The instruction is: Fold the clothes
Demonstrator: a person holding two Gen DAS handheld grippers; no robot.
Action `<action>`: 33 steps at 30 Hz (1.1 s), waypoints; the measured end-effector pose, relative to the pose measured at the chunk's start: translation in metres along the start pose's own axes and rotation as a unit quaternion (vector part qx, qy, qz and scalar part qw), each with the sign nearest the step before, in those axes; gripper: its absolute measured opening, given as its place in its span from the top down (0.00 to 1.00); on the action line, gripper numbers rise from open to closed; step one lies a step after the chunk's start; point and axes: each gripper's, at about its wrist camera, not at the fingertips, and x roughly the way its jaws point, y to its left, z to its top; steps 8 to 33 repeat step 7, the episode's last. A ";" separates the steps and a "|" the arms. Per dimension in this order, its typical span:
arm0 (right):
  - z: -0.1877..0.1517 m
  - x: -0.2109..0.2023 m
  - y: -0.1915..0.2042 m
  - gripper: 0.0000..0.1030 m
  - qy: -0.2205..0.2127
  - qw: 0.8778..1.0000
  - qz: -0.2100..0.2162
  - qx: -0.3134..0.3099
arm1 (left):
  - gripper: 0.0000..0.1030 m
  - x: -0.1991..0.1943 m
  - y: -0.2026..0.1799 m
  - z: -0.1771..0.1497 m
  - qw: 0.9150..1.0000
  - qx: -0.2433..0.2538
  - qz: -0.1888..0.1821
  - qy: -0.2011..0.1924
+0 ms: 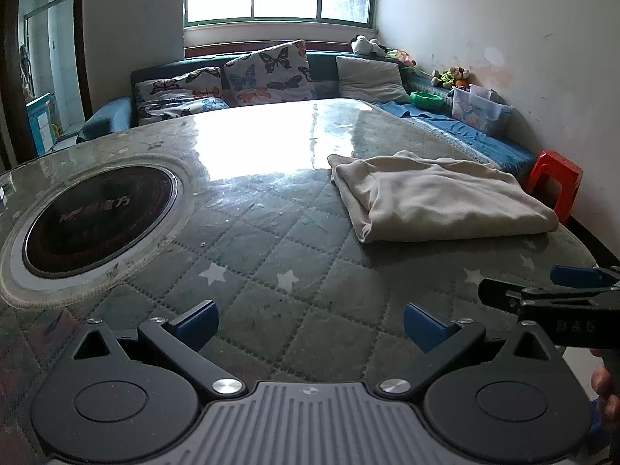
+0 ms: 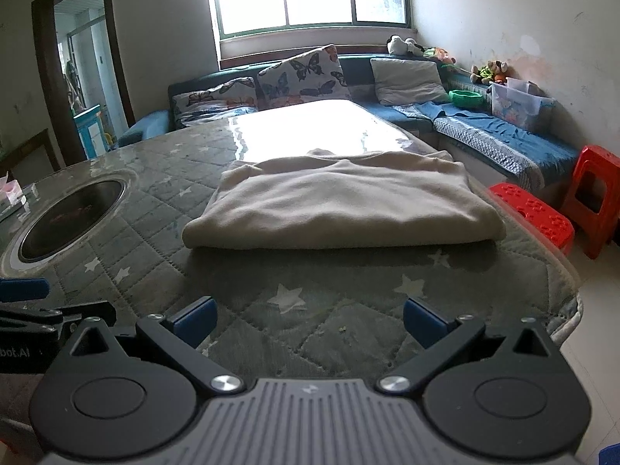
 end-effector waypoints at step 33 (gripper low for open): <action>0.001 0.009 0.000 0.00 0.011 1.000 -0.003 0.003 | 0.00 0.009 -0.007 0.006 1.000 0.012 -0.009 0.005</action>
